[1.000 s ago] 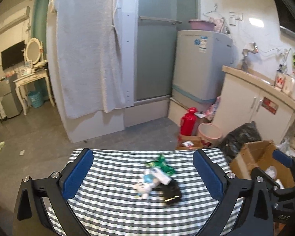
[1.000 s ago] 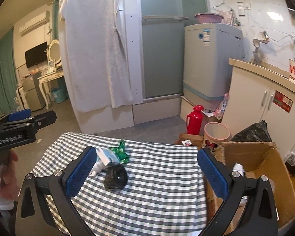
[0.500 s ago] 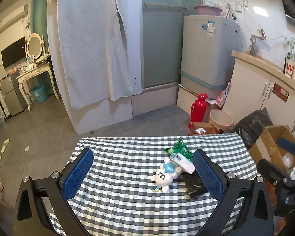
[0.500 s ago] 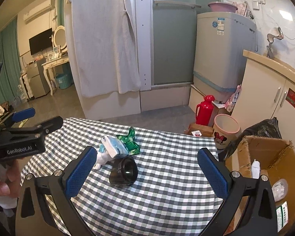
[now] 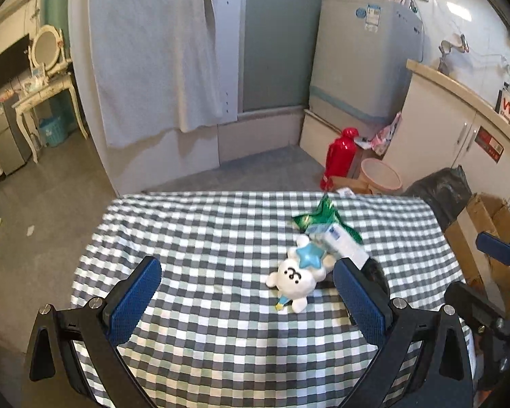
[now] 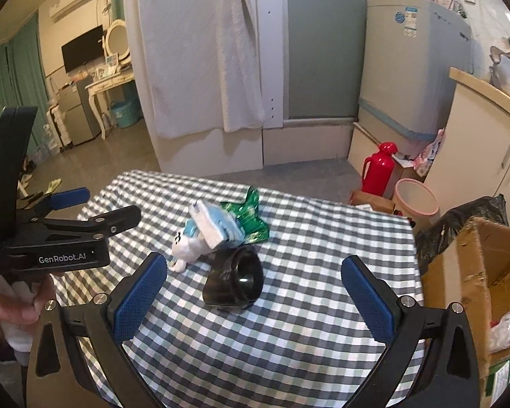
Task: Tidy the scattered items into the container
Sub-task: 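Lower the left gripper toward the white bear toy while the right approaches the black cup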
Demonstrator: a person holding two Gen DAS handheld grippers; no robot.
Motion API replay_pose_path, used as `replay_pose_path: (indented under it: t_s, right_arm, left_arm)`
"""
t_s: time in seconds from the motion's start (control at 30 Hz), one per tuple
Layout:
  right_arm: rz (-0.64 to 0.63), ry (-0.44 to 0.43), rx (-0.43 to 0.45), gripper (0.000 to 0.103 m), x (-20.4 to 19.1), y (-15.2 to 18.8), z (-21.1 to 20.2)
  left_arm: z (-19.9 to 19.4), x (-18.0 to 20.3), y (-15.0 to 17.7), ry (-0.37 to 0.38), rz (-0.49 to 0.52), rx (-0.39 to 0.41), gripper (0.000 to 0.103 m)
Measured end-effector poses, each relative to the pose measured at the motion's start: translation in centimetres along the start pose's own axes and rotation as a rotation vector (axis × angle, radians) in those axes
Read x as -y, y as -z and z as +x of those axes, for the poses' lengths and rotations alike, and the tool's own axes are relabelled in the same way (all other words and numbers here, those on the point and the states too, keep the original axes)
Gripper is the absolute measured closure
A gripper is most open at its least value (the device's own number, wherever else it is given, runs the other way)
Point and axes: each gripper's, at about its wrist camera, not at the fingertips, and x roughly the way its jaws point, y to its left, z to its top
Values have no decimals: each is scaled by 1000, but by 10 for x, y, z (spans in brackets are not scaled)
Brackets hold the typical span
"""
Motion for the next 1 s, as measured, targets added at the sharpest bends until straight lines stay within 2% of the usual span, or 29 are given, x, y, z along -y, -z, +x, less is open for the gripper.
replay_pose_path:
  t_s: [0.57,0.87,1.0]
  right_arm:
    - [-31,-18,-110,0,-6,18,47]
    - [-35,-14,-145,0,-5,24,59]
    - [-33,-18,-157,0,-2,27,63]
  left_arm:
    - [55,5,8,50,48,-88,0]
    - [82,19,12,103,87,-132,0]
    - [95,19,14,116,74,-152,0]
